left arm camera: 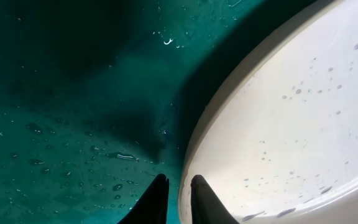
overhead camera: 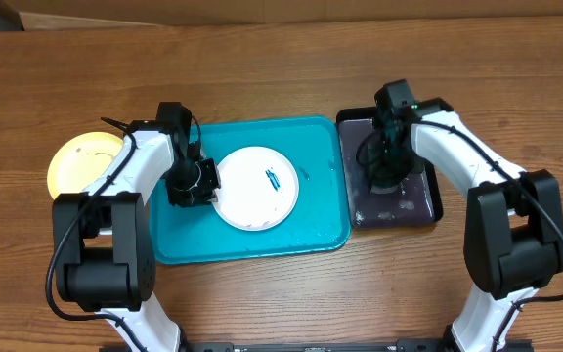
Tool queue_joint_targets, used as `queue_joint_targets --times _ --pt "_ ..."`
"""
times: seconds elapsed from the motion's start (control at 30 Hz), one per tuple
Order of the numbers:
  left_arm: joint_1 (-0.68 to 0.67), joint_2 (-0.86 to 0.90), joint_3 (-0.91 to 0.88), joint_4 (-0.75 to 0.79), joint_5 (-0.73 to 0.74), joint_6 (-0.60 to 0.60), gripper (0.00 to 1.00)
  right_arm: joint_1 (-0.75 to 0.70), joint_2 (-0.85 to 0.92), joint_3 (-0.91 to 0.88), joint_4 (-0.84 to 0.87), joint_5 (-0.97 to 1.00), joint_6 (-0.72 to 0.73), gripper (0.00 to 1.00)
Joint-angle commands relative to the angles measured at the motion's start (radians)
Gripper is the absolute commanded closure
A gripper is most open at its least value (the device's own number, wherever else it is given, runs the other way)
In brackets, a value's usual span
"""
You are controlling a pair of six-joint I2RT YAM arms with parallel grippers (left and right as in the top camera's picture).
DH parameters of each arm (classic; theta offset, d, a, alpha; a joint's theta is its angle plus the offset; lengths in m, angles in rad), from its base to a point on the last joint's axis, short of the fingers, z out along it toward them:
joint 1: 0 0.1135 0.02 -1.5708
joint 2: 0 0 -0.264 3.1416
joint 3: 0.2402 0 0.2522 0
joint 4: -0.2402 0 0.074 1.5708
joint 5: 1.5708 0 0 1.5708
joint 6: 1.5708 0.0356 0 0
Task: Clean dirty plates on tray and stack at the side
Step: 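Rub the sponge in the black tray's water with the right gripper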
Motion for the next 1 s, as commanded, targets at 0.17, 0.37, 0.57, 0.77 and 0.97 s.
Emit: queue_joint_targets --times 0.17,0.37,0.57,0.77,0.97 --pt "-0.008 -0.019 -0.005 0.02 -0.009 -0.007 0.77 0.003 -0.029 0.156 -0.112 -0.003 -0.002 0.96" --pt "-0.008 -0.019 -0.005 0.021 -0.009 -0.011 0.96 0.003 -0.03 0.156 -0.127 -0.003 -0.002 0.96" --pt "-0.008 -0.019 -0.005 0.008 -0.001 -0.01 0.96 -0.003 -0.037 0.182 -0.159 0.005 -0.002 0.96" --pt "-0.008 -0.019 -0.005 0.006 -0.001 -0.01 0.96 -0.003 -0.077 0.197 -0.169 0.004 -0.003 0.96" --pt "-0.008 -0.019 -0.005 0.006 -0.001 -0.01 0.96 -0.003 -0.076 0.193 -0.178 0.003 -0.003 0.96"
